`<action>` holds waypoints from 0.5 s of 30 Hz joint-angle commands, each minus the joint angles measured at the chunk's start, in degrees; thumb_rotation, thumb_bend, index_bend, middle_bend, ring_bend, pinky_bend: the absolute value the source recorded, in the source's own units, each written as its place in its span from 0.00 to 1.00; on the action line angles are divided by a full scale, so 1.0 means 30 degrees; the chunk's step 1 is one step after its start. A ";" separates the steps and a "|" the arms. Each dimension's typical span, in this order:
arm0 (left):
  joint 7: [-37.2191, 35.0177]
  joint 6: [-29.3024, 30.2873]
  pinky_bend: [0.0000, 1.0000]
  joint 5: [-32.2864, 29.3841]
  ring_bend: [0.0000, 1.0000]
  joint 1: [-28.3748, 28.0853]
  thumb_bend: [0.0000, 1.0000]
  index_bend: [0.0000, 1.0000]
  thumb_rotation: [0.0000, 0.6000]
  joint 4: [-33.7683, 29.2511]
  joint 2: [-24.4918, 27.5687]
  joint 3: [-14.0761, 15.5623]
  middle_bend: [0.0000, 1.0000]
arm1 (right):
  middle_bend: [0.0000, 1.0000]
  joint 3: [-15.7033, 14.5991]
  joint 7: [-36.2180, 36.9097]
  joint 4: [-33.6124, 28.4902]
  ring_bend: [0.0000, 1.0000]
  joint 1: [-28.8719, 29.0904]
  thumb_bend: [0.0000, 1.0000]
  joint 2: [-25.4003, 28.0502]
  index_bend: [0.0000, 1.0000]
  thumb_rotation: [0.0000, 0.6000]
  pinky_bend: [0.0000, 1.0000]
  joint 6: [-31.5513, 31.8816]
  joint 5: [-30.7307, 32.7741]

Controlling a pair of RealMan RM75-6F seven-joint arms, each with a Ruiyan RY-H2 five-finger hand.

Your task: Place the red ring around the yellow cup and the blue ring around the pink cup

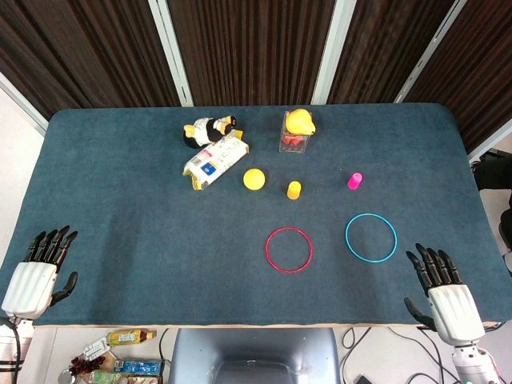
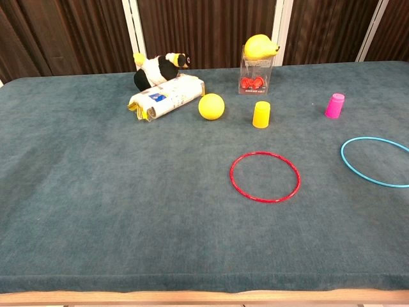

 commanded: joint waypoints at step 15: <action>-0.0542 -0.0118 0.06 -0.0083 0.00 0.0044 0.43 0.00 1.00 0.0008 0.0284 0.0119 0.00 | 0.00 0.1786 -0.0495 0.2472 0.00 0.3389 0.38 -0.3050 0.19 1.00 0.00 -0.4712 -0.0340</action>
